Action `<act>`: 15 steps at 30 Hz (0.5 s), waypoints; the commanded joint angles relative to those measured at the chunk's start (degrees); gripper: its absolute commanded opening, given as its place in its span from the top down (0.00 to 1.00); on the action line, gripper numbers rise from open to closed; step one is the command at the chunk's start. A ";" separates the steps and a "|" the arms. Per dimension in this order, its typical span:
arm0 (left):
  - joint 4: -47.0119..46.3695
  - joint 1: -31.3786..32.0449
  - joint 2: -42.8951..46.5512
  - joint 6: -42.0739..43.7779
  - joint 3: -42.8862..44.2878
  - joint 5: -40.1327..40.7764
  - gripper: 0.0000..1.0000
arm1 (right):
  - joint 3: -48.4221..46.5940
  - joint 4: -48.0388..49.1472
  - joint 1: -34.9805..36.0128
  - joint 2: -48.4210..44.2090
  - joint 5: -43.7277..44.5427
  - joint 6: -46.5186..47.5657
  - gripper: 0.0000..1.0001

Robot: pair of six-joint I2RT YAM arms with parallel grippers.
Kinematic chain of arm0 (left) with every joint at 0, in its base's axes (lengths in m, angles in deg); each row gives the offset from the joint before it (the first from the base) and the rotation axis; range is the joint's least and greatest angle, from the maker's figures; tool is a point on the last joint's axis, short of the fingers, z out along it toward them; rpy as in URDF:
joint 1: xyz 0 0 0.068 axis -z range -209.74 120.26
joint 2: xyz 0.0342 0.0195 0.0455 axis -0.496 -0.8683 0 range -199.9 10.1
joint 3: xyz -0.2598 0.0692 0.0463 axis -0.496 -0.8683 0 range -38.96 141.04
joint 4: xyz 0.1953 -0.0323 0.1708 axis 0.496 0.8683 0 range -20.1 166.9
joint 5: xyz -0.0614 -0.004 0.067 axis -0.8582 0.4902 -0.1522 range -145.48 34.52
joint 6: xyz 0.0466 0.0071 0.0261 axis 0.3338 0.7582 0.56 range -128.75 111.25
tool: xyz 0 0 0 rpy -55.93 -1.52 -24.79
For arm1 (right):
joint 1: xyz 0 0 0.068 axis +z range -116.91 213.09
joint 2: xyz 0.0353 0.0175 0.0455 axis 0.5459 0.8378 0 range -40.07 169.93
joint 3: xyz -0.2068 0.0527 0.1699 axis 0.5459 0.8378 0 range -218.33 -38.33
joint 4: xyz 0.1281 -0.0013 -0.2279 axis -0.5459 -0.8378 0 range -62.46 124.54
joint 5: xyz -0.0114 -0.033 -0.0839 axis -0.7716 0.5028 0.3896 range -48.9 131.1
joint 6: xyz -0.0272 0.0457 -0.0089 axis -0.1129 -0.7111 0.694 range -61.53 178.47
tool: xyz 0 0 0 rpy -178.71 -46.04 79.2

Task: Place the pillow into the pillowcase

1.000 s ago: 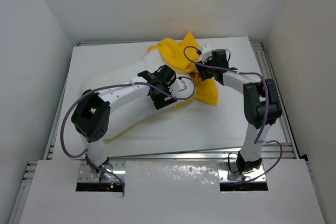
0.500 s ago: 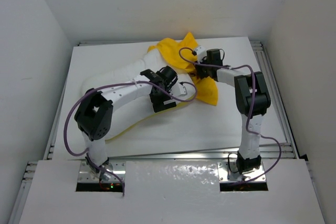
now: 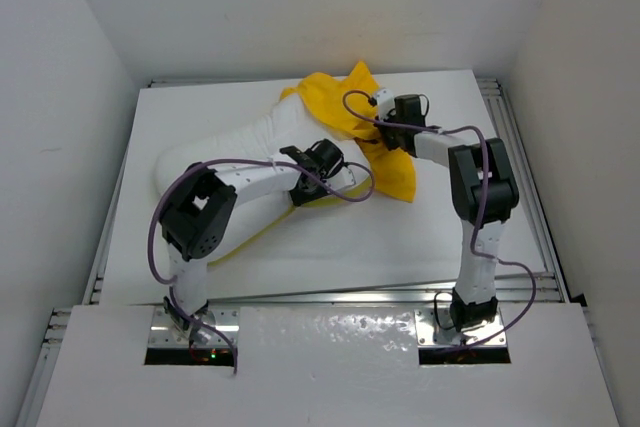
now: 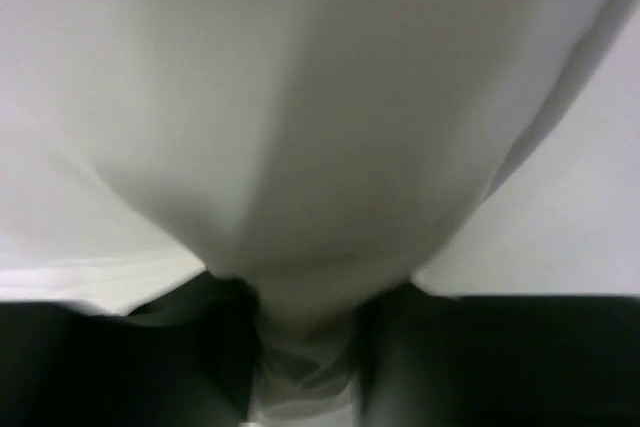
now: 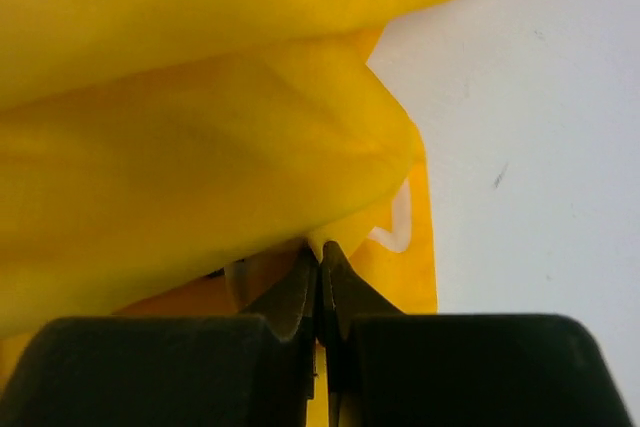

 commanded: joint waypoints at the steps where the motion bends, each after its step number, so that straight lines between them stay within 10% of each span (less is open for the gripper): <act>1: -5.27 0.32 -2.55 -4.00 0.05 1.46 0.78 | 2.03 0.76 -0.01 -8.63 -0.18 -1.28 1.00; 2: -5.01 0.32 -2.72 -4.52 0.84 1.46 1.00 | 3.26 0.42 -0.01 -9.59 -0.18 -1.28 1.00; 15: 0.27 0.14 4.48 -9.01 12.79 2.34 1.00 | 3.71 -11.89 -0.01 -18.74 -0.79 -3.22 1.00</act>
